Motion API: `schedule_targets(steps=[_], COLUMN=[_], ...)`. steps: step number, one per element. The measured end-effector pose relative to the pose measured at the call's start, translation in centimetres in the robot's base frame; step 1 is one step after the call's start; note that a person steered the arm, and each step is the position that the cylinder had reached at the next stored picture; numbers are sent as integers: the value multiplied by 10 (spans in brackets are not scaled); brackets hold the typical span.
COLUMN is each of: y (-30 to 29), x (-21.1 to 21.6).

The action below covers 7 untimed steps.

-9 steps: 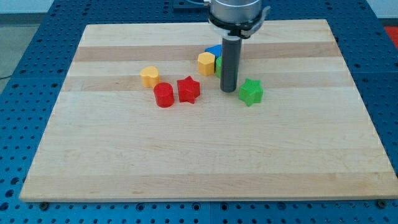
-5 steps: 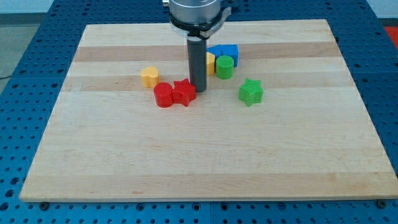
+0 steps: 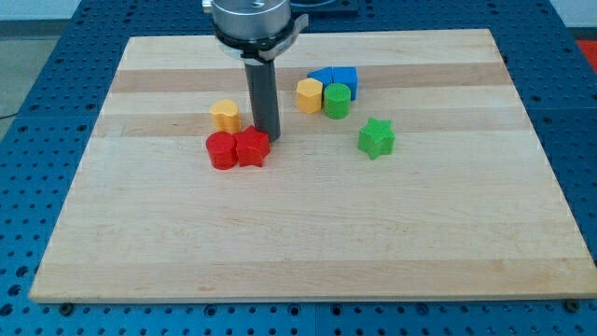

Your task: Push a group of blocks to the left side of the board

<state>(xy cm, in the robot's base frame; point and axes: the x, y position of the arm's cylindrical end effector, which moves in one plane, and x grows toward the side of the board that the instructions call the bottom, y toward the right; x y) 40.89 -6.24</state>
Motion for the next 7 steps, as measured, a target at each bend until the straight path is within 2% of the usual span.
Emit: schedule_targets(steps=[4, 7], y=[-8, -65], x=[7, 45])
